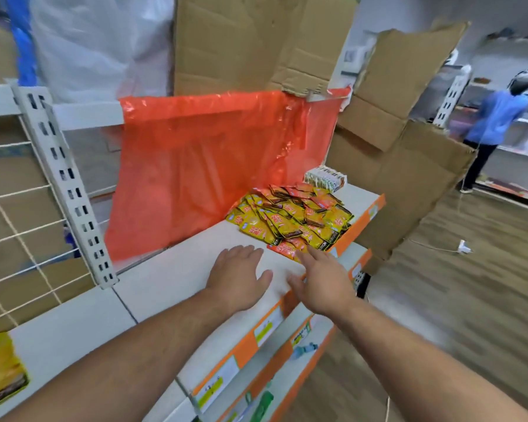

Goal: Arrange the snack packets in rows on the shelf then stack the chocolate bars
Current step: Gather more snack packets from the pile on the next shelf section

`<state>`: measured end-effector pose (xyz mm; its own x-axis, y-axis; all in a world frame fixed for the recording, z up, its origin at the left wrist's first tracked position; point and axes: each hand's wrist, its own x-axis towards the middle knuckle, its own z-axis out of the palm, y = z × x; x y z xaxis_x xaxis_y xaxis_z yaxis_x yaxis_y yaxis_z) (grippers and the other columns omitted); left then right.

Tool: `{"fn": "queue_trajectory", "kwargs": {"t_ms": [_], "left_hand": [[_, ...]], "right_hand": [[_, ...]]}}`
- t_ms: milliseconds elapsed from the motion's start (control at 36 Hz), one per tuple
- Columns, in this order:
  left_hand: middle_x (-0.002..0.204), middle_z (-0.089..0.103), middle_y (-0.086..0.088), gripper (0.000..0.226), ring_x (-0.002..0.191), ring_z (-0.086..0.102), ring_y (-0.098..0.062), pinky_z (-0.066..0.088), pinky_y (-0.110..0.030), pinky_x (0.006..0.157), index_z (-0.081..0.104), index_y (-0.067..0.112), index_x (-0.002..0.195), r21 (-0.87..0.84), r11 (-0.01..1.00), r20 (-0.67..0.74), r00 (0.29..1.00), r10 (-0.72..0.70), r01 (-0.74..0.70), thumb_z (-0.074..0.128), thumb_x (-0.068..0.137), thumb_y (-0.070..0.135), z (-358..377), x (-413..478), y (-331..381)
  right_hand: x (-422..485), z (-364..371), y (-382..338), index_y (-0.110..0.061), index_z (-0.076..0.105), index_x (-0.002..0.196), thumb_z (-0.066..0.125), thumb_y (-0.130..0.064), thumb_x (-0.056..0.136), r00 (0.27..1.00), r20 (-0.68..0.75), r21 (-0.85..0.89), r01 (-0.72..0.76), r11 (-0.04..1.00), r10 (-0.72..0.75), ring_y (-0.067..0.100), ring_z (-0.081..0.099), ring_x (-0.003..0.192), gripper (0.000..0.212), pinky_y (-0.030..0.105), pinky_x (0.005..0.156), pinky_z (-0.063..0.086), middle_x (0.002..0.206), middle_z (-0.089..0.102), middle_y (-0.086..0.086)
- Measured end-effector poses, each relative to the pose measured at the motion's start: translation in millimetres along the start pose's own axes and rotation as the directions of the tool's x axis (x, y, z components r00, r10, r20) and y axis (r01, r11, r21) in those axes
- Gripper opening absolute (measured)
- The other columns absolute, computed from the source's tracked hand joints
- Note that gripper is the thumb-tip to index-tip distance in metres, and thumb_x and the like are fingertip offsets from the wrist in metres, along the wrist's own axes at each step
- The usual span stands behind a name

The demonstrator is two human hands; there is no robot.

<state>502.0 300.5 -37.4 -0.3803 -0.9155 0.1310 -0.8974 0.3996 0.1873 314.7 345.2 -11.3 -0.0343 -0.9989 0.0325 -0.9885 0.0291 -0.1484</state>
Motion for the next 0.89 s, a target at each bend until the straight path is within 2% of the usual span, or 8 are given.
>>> {"fn": "queue_trajectory", "kwargs": {"t_ms": [111,250,444,556,639,722,806,889], "left_hand": [[0.152,0.043,0.001,0.076,0.140,0.035,-0.020,0.022,-0.035,0.117,0.040,0.023,0.148,-0.013,1.000,-0.020,1.000,-0.008,0.008,0.023,0.084,0.060,0.8,34.9,4.4],[0.139,0.055,-0.002,0.079,0.132,0.045,-0.023,0.031,-0.036,0.112,0.051,0.019,0.141,-0.013,1.000,-0.089,0.996,-0.006,0.005,0.018,0.083,0.061,9.1,84.0,14.2],[0.144,0.052,-0.002,0.061,0.137,0.041,-0.023,0.025,-0.035,0.116,0.046,0.019,0.145,0.005,0.995,-0.118,0.989,-0.094,0.096,0.045,0.093,0.052,19.2,160.5,35.6],[0.144,0.053,-0.003,0.058,0.136,0.043,-0.023,0.025,-0.035,0.115,0.049,0.018,0.142,0.025,0.984,-0.141,0.975,-0.171,0.177,0.052,0.094,0.048,24.1,203.4,54.0],[0.140,0.055,-0.003,0.059,0.133,0.046,-0.024,0.031,-0.037,0.114,0.052,0.019,0.139,0.038,0.974,-0.148,0.965,-0.214,0.222,0.047,0.091,0.052,27.3,232.8,68.3],[0.141,0.054,-0.004,0.064,0.132,0.045,-0.024,0.031,-0.037,0.115,0.051,0.018,0.140,0.050,0.964,-0.156,0.956,-0.250,0.260,0.041,0.088,0.054,29.0,258.6,77.0],[0.140,0.055,-0.004,0.061,0.131,0.045,-0.025,0.030,-0.036,0.114,0.052,0.018,0.138,0.056,0.950,-0.174,0.940,-0.293,0.307,0.042,0.089,0.054,31.1,277.0,80.5],[0.139,0.055,-0.003,0.062,0.131,0.045,-0.025,0.030,-0.038,0.115,0.052,0.019,0.137,0.048,0.938,-0.168,0.929,-0.330,0.342,0.041,0.087,0.054,35.9,289.2,78.7]], "right_hand": [[31.4,-6.3,17.9,-0.024,0.030,0.155,0.049,-0.052,0.097,1.000,0.013,-0.009,0.011,1.000,-0.011,0.028,0.024,0.147,0.067,0.041,0.118,0.026,0.162,0.026,0.005],[80.6,-9.5,48.1,-0.022,0.033,0.154,0.051,-0.050,0.097,0.999,0.001,0.025,0.043,0.999,-0.043,0.029,0.025,0.146,0.066,0.042,0.118,0.027,0.161,0.028,0.007],[168.9,-11.0,99.3,-0.020,0.038,0.151,0.053,-0.055,0.095,0.990,-0.003,0.033,0.138,0.990,-0.138,0.029,0.028,0.145,0.067,0.041,0.116,0.030,0.159,0.033,0.007],[219.0,-14.8,129.0,-0.019,0.044,0.147,0.055,-0.054,0.093,0.976,-0.016,0.030,0.218,0.976,-0.217,0.029,0.034,0.143,0.065,0.037,0.116,0.031,0.156,0.037,0.010],[253.5,-19.1,151.2,-0.017,0.050,0.142,0.056,-0.055,0.090,0.967,0.012,0.042,0.255,0.966,-0.256,0.031,0.040,0.138,0.065,0.037,0.114,0.034,0.148,0.047,0.009],[284.7,-24.1,167.9,-0.018,0.057,0.130,0.052,-0.055,0.087,0.952,0.012,0.071,0.305,0.950,-0.307,0.031,0.051,0.124,0.058,0.037,0.103,0.039,0.129,0.058,0.005],[309.3,-27.5,176.6,-0.020,0.051,0.141,0.061,-0.049,0.088,0.940,0.018,0.127,0.337,0.933,-0.342,0.029,0.048,0.127,0.061,0.036,0.105,0.040,0.137,0.056,0.003],[330.3,-25.8,178.1,-0.021,0.048,0.144,0.064,-0.050,0.086,0.930,0.060,0.173,0.349,0.921,-0.364,0.027,0.046,0.132,0.067,0.036,0.108,0.039,0.143,0.052,0.003]]}}
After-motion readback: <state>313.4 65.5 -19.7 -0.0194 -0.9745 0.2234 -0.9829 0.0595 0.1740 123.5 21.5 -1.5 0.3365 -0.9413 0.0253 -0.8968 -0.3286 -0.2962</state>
